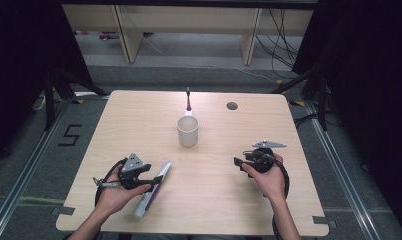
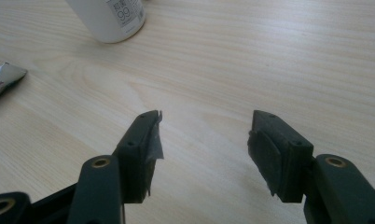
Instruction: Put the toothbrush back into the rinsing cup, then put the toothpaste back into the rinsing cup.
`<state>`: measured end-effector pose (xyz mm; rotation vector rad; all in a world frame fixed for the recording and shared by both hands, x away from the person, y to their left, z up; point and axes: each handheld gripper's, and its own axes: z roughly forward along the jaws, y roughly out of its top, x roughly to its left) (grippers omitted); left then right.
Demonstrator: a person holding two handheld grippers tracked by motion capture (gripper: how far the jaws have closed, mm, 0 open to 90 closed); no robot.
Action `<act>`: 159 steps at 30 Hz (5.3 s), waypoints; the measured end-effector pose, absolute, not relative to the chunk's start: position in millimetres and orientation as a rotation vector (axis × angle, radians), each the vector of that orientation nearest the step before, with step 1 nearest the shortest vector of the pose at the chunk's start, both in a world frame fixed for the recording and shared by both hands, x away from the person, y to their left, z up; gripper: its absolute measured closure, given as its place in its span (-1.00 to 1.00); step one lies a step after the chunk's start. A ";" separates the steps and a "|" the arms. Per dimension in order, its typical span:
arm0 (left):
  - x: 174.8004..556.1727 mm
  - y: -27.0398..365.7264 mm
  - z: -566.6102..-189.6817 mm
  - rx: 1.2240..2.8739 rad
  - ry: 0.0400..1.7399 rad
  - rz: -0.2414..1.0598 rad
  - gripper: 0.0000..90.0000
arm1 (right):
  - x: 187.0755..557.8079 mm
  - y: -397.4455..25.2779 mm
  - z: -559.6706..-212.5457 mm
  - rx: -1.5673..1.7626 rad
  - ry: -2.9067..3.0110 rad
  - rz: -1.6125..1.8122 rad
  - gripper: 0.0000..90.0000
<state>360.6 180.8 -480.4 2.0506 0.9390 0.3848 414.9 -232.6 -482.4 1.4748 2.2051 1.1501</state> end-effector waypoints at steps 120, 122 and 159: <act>391.6 141.9 -476.8 2.695 0.957 0.033 0.65 | 414.1 -234.0 -480.6 1.499 2.261 1.190 -0.01; 390.7 142.8 -475.5 2.683 0.950 0.034 0.66 | 414.5 -234.6 -480.7 1.486 2.267 1.188 -0.01; 379.0 163.8 -447.1 1.720 0.671 0.536 0.68 | 409.0 -216.3 -475.5 1.364 2.205 1.354 0.06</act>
